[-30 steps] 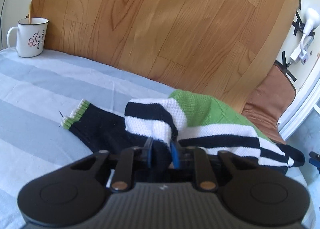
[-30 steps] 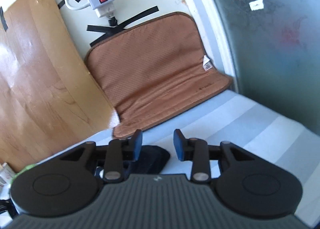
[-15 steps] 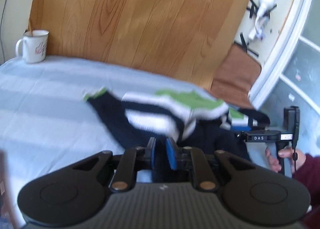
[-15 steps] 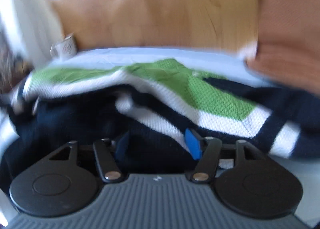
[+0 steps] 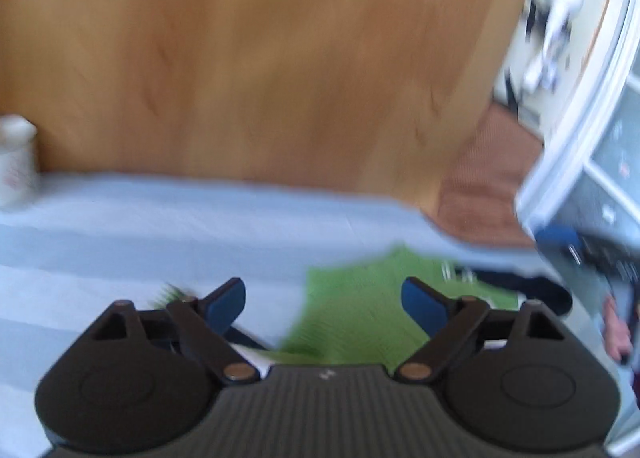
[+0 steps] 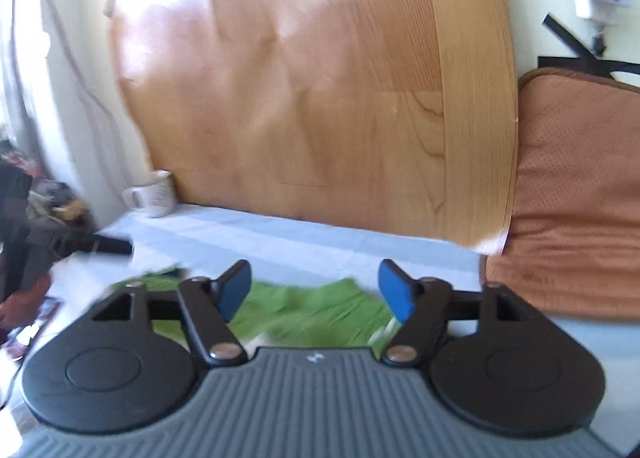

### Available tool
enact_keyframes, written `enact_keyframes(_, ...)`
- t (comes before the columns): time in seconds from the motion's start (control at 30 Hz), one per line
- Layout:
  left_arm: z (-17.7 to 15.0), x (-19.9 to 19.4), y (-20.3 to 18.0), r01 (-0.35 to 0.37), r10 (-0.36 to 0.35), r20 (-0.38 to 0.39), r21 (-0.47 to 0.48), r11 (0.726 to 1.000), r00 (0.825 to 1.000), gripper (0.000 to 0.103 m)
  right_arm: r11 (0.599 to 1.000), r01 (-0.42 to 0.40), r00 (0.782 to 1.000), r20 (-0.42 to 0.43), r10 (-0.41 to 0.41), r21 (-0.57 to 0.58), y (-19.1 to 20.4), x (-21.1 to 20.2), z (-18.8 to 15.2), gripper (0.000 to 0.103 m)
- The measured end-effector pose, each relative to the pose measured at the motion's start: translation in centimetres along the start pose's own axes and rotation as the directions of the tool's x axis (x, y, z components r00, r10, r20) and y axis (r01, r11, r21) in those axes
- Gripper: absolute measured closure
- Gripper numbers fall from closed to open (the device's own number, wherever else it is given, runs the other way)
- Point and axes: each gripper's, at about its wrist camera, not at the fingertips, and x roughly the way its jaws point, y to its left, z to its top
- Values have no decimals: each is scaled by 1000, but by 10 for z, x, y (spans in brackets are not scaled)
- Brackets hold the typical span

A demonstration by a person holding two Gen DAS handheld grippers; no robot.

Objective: Fold small clothes

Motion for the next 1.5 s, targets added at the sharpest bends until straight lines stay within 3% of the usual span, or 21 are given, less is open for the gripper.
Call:
enact_keyframes(0.07,-8,26,-3,14,-14,-94,-3,1000,996,19,1000,9,997,-77,-11,-22,-6,44,-1,22)
enact_keyframes(0.23,-36,39,-17,52,-39,-185,65,997,982,80,997,27,958,-283,-45,-67,-17,105,-33,19)
enact_keyframes(0.27,-37,37,-19,43,-28,-180,81,996,983,88,998,11,953,-301,-31,-68,-16,107,-39,29)
enact_keyframes(0.3,-38,34,-23,20,-2,-165,106,994,986,90,995,5,964,-265,-30,-96,-11,102,-41,60)
enact_keyframes(0.33,-36,31,-27,-13,34,-144,140,990,989,91,993,0,971,-239,-28,-116,-5,93,-39,84)
enact_keyframes(0.4,-27,25,-35,-86,103,-70,217,972,992,91,994,30,990,-130,-44,-109,-1,72,-30,90)
enact_keyframes(0.5,0,19,-43,-222,207,83,283,933,975,91,992,94,993,80,-88,-78,-4,43,-11,90)
enact_keyframes(0.57,15,31,-50,-380,326,212,310,872,921,82,988,151,980,136,-147,-21,-9,45,0,84)
enact_keyframes(0.6,21,43,-50,-440,384,229,293,849,894,66,984,180,977,120,-178,-7,-9,49,2,71)
enact_keyframes(0.63,26,57,-47,-483,441,203,279,830,874,61,978,208,975,89,-206,-13,-7,53,2,65)
enact_keyframes(0.7,27,70,-37,-508,495,116,246,826,861,65,978,207,977,66,-204,-30,-3,40,-7,61)
enact_keyframes(0.8,3,28,-30,-447,428,131,201,872,894,62,997,51,996,76,-56,64,-4,-17,-35,59)
enact_keyframes(0.87,-20,-16,-25,-386,365,148,158,909,919,51,992,-22,998,66,14,122,-5,-52,-60,53)
enact_keyframes(1.0,-75,-82,-11,-170,168,76,21,985,983,26,980,-14,1000,9,13,198,1,-111,-124,40)
enact_keyframes(1.2,-154,-115,2,-67,64,-21,-149,987,998,18,878,-50,992,-75,97,475,7,-127,-189,35)
enact_keyframes(1.3,-178,-108,7,4,-18,-44,-286,958,999,10,809,-114,987,-29,160,576,22,-118,-198,26)
enact_keyframes(1.37,-188,-96,5,30,-57,-69,-333,943,996,10,814,-117,989,-11,150,569,40,-112,-196,30)
enact_keyframes(1.4,-192,-93,-2,32,-55,-62,-322,946,997,12,832,-103,988,-41,149,545,49,-109,-192,73)
enact_keyframes(1.43,-194,-92,-11,13,-29,-53,-283,959,998,38,837,-91,986,-72,153,540,55,-105,-188,93)
enact_keyframes(1.47,-196,-88,-21,-7,-11,-72,-240,971,997,56,831,-99,985,-64,160,547,57,-110,-186,91)
enact_keyframes(1.5,-195,-88,-29,-51,34,-89,-199,979,995,89,834,-116,986,-35,160,539,58,-119,-180,91)
